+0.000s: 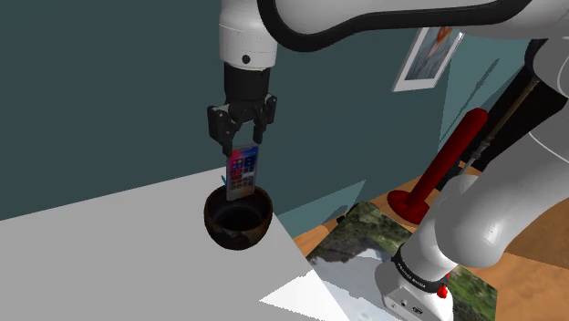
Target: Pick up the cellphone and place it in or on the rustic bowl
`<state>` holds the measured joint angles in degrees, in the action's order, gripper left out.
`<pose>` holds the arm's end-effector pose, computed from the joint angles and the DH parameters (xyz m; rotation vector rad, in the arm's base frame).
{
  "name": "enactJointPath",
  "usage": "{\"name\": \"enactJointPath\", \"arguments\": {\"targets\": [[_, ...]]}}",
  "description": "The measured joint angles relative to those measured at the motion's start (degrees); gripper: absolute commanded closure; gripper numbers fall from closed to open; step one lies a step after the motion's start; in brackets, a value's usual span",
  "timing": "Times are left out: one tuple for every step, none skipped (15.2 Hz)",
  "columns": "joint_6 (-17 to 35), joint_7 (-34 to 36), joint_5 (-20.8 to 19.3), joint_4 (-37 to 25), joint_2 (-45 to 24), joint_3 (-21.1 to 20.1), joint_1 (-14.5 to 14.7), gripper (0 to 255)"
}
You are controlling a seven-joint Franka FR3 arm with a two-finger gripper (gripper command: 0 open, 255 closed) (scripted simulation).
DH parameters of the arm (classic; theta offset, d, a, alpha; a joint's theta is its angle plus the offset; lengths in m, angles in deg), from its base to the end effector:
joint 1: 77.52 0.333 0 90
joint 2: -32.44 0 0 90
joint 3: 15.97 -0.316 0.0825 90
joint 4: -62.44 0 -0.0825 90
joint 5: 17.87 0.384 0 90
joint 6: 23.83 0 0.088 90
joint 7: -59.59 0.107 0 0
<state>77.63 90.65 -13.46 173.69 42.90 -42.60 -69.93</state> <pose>0.4099 0.3044 0.5512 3.1325 0.0511 -0.0037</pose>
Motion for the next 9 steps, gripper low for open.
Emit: {"name": "enactJointPath", "arguments": {"targets": [[0.6, 0.0, 0.1, 0.8, 0.2, 0.0, 0.0, 255], [1.6, -0.1, 0.2, 2.0, 0.4, 0.0, 0.1, 255], [2.3, -0.1, 0.2, 2.6, 0.3, -0.1, 0.1, 255], [3.1, 0.0, 0.2, 3.4, 0.4, -0.1, 0.2, 255], [3.7, 0.1, 0.2, 3.9, 0.2, -0.2, 0.2, 255], [4.0, 0.0, 0.2, 4.1, 0.2, -0.2, 0.2, 255], [4.1, 0.0, 0.2, 4.2, 0.1, -0.2, 0.2, 255], [4.2, 0.0, 0.2, 4.3, 0.1, -0.2, 0.2, 255], [4.3, 0.0, 0.2, 4.3, 0.1, -0.2, 0.2, 255]]}}
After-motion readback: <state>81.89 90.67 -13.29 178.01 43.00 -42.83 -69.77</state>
